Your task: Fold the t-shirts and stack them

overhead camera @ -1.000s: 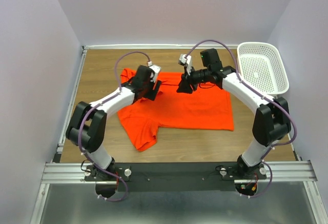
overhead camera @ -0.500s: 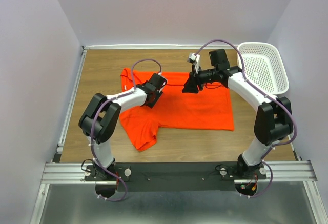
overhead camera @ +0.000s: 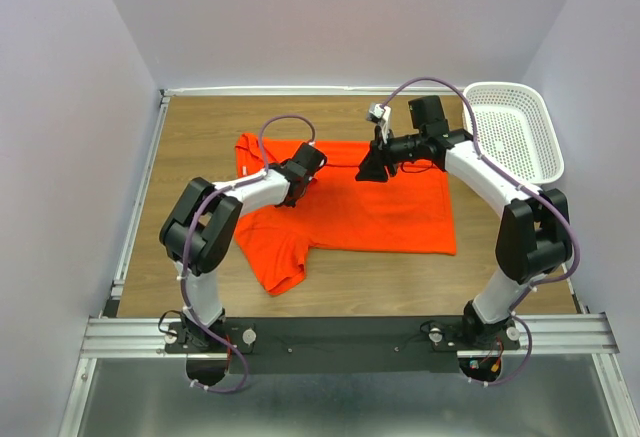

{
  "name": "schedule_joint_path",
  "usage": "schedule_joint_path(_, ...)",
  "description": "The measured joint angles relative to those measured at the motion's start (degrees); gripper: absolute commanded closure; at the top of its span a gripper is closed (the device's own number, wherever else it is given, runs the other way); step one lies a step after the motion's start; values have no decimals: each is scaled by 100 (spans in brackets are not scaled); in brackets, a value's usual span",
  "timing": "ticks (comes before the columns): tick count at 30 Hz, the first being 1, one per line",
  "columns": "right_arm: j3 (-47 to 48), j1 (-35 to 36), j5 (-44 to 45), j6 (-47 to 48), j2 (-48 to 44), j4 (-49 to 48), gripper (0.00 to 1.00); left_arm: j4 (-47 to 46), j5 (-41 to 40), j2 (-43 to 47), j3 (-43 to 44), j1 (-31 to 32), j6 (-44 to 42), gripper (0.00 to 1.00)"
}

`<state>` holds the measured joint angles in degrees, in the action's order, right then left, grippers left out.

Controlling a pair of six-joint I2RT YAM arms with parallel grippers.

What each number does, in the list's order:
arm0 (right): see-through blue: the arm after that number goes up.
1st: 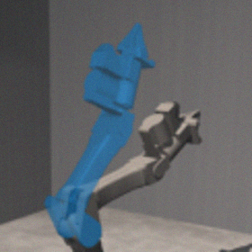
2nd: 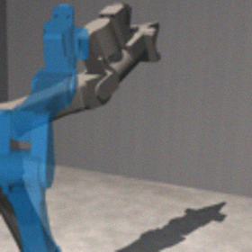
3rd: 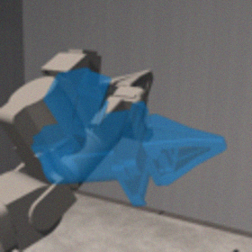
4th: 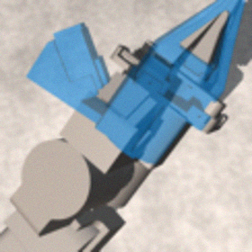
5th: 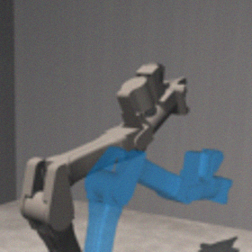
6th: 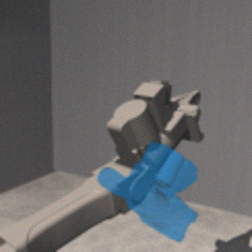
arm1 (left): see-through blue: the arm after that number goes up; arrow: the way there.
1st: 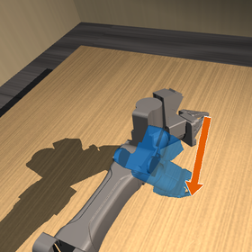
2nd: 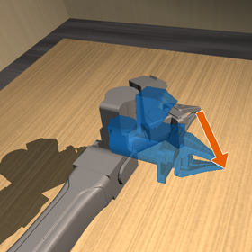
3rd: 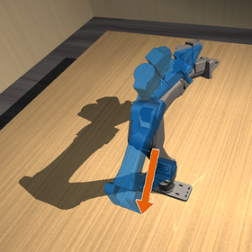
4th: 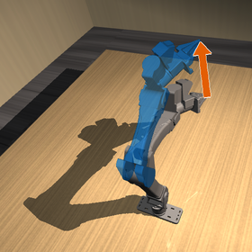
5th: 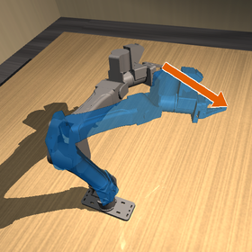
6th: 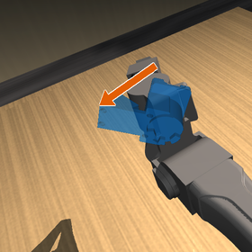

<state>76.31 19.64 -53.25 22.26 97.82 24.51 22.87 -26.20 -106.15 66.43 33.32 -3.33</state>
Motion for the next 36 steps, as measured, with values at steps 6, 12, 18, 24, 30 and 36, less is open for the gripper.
schedule_joint_path(6,-7,0,-22,-2,0,0,50,9,-44,-59,9,-44,22,100)
schedule_joint_path(12,-13,-13,-50,-22,0,0,49,50,-155,-59,9,-63,81,100)
schedule_joint_path(18,-20,-15,-61,-24,2,0,49,114,-188,94,-48,-63,170,100)
schedule_joint_path(24,-22,-15,-63,-24,17,0,49,173,-282,229,-140,-63,363,100)
schedule_joint_path(30,-22,-15,-63,-26,55,2,49,280,-337,264,-229,-63,498,100)
schedule_joint_path(36,-22,-15,-66,-26,63,0,49,326,-455,264,-229,-63,619,100)
